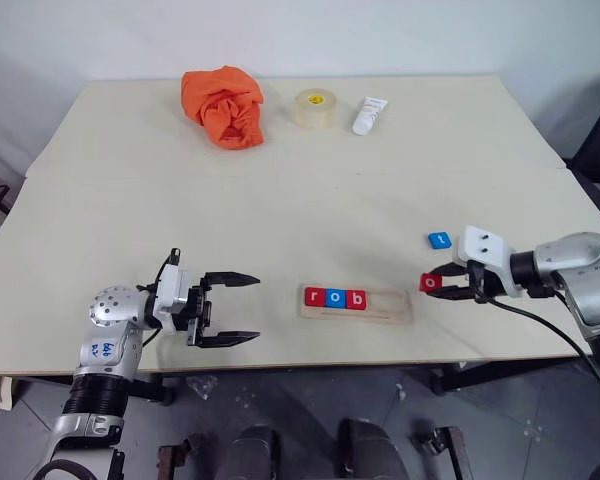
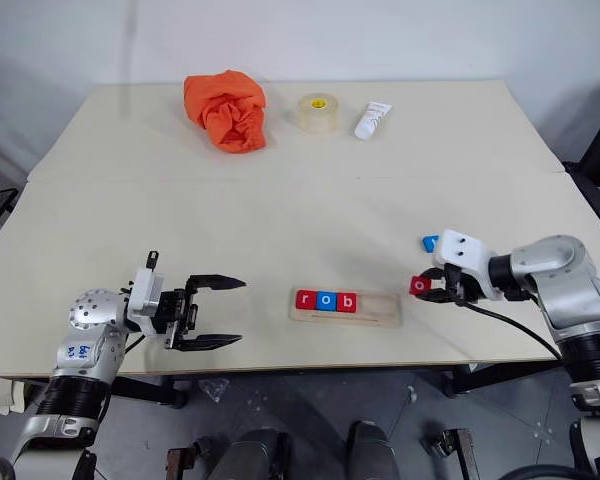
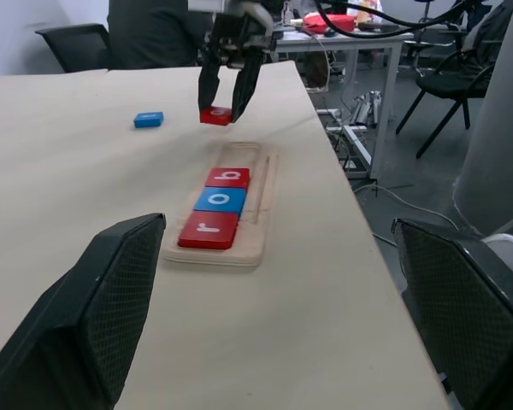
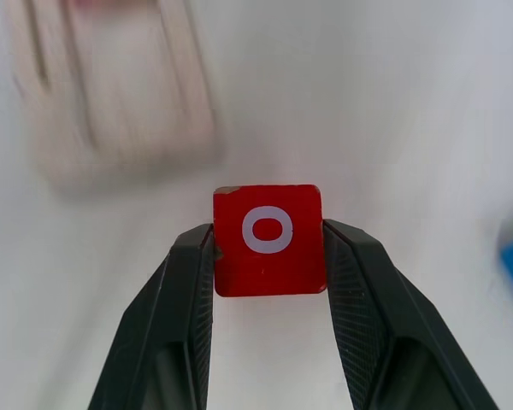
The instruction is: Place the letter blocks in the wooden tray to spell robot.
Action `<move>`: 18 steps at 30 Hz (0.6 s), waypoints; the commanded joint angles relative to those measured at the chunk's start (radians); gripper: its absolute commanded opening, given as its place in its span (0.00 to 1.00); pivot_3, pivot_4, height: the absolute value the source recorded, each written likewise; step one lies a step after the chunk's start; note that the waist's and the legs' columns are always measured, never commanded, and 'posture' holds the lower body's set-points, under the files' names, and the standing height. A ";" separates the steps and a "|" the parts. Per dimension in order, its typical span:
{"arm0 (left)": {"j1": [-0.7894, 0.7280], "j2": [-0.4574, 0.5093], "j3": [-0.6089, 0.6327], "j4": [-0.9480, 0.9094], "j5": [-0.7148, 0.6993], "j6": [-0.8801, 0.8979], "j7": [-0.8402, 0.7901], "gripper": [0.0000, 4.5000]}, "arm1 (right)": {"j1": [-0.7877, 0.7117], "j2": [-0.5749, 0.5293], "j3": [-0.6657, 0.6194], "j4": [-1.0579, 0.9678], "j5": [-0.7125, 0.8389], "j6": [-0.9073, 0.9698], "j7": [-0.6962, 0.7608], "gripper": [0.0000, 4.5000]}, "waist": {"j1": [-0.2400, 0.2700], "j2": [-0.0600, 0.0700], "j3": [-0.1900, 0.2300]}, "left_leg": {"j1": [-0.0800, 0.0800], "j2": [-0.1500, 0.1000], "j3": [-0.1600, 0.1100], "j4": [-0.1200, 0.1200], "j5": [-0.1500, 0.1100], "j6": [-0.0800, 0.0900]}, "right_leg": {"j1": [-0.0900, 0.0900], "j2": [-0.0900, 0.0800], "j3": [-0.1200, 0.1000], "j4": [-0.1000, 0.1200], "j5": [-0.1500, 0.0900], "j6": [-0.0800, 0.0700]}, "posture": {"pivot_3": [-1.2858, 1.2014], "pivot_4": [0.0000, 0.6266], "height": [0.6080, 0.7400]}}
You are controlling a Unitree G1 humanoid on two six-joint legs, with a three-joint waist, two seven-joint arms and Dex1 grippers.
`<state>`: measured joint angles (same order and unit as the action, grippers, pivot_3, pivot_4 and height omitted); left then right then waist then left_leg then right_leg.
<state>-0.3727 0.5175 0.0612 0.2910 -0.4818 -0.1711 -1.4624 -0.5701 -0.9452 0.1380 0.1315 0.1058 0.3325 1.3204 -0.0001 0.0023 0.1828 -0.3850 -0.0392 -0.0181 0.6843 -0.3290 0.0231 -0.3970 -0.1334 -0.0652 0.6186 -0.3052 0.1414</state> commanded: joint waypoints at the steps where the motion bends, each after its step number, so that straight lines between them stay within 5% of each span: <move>1: -0.020 -0.018 0.003 0.008 -0.005 -0.022 0.004 1.00 | -0.036 0.015 0.029 -0.120 0.013 0.123 -0.007 0.32 | 0.000 0.000 0.000 | 0.000 0.000 0.000 0.000 0.000 0.000 | 0.000 0.000 0.000 0.000 0.000 0.000 | 0.52 0.24 1.00; 18: 0.059 -0.014 0.025 -0.057 -0.011 -0.026 0.048 1.00 | -0.091 0.085 0.177 -0.254 -0.001 0.274 -0.017 0.32 | 0.000 0.000 0.000 | -0.001 -0.001 -0.001 0.000 0.000 0.000 | 0.000 0.000 0.000 0.001 0.000 0.000 | 0.52 0.24 1.00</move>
<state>-0.3226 0.4906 0.0669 0.2694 -0.4790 -0.1885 -1.4226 -0.6450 -0.8623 0.3119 -0.0907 0.1024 0.6015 1.3021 -0.0003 0.0023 0.1828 -0.3858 -0.0399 -0.0191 0.6840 -0.3291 0.0231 -0.3975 -0.1338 -0.0653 0.6197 -0.3052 0.1414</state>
